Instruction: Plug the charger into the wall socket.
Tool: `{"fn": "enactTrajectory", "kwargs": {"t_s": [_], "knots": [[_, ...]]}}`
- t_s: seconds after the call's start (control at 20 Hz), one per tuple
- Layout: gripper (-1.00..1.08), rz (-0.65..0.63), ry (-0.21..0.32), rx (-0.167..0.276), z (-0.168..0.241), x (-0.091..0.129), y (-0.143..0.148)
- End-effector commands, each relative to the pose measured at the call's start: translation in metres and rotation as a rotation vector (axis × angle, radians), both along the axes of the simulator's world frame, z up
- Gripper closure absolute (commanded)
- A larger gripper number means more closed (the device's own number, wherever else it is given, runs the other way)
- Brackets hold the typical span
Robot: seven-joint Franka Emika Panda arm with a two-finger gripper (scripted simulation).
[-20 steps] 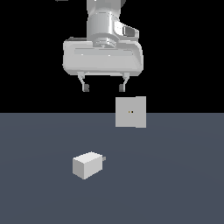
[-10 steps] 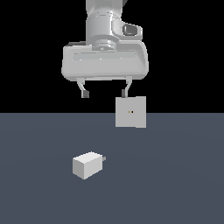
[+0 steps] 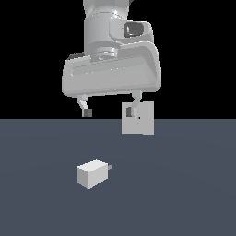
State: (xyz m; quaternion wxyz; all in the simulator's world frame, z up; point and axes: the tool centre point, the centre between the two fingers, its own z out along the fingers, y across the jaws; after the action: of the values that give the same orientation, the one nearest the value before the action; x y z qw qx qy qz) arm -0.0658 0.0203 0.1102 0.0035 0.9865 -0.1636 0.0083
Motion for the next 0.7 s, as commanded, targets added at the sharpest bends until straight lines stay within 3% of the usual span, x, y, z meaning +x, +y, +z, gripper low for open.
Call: {"fn": "enactTrajectory", "kwargs": {"t_s": [0.0, 0.65], "knots": [[-0.92, -0.063, -0.004, -0.001, -0.008, -0.009, 0.002], [-0.92, -0.301, -0.020, -0.007, -0.042, -0.040, 0.016]]}}
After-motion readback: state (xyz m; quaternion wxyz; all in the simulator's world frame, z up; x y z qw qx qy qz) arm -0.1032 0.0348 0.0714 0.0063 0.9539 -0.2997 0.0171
